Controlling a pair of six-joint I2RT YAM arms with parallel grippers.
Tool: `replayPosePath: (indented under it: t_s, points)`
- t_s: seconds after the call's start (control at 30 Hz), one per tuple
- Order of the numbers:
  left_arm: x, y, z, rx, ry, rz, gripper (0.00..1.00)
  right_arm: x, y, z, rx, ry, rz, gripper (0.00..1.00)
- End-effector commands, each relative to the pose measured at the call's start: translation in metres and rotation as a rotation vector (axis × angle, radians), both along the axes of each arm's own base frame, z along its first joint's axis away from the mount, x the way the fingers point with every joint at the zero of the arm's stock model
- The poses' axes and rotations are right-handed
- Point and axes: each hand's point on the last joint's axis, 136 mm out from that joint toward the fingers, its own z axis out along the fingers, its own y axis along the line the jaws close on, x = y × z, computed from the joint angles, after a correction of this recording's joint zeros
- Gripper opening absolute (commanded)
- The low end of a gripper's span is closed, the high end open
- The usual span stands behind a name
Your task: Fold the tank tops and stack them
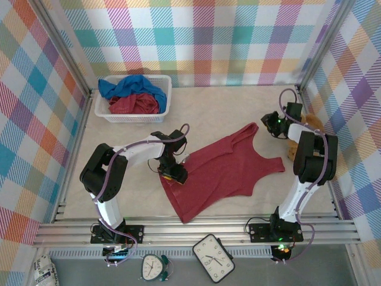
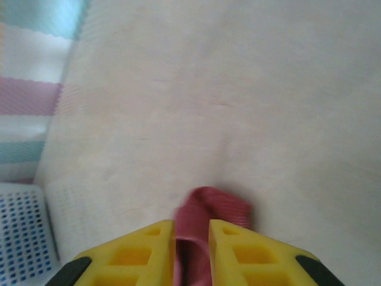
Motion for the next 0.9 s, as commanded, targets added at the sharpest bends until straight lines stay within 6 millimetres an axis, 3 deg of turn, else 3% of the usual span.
replayPosePath:
  t_s: [0.0, 0.13, 0.27, 0.43, 0.67, 0.87]
  points:
    - [-0.001, 0.000, 0.012, -0.011, 0.010, -0.004, 0.57, 0.009, 0.023, 0.027, -0.044, -0.071, 0.094, 0.23]
    - [0.000, 0.001, 0.011, -0.010, 0.008, -0.002, 0.57, 0.023, 0.039, 0.015, 0.002, -0.034, 0.127, 0.22]
    - [0.001, 0.001, 0.010, -0.006, 0.001, -0.002, 0.57, 0.027, 0.044, -0.009, 0.017, 0.049, 0.138, 0.21]
    - [0.004, -0.001, 0.017, -0.019, -0.017, -0.002, 0.57, 0.017, 0.033, -0.042, -0.031, 0.164, 0.112, 0.18]
    - [0.012, -0.001, 0.019, -0.030, -0.032, 0.020, 0.58, 0.001, 0.027, -0.069, -0.057, 0.252, 0.113, 0.17]
    - [0.038, 0.016, 0.013, -0.001, -0.078, 0.138, 0.53, -0.003, 0.014, -0.086, -0.062, 0.305, 0.089, 0.16]
